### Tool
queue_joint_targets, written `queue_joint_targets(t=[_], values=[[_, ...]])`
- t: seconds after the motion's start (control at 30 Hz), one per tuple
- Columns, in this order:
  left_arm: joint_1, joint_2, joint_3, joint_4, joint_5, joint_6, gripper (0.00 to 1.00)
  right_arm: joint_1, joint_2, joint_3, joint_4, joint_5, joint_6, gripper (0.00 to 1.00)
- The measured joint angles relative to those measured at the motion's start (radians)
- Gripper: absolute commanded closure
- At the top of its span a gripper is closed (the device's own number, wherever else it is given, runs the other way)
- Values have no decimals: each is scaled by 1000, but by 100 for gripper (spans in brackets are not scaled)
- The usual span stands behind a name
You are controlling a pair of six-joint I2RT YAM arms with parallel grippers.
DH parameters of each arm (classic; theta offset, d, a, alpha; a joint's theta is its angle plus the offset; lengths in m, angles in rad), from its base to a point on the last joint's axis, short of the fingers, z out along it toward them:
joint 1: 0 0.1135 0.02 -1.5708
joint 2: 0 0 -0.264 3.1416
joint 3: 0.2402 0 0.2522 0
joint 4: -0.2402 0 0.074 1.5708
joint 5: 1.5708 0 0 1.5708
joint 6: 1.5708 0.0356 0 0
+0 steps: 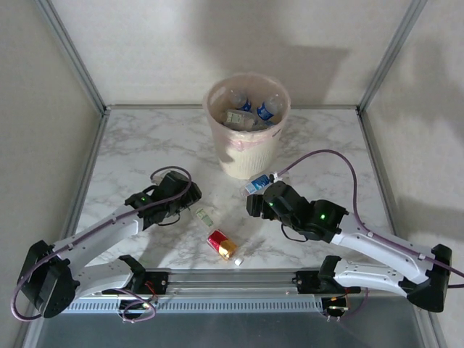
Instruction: Put the plastic bottles in the bin
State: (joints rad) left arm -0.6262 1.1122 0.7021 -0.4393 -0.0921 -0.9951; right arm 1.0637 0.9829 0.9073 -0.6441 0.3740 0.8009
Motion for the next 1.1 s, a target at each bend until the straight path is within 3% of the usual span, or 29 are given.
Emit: queue_joint_targets(t=[0.47,0.83,1.1], values=[[-127,135,-45,130,31,-134,18,0,-6,-14,-13,25,14,14],[-141,238,-63,195,60,-170,23,0,6,-29,-19,25,14,14],[-146,271,-63,227,71,-188,37,0,5,-32,-26,26,15,14]])
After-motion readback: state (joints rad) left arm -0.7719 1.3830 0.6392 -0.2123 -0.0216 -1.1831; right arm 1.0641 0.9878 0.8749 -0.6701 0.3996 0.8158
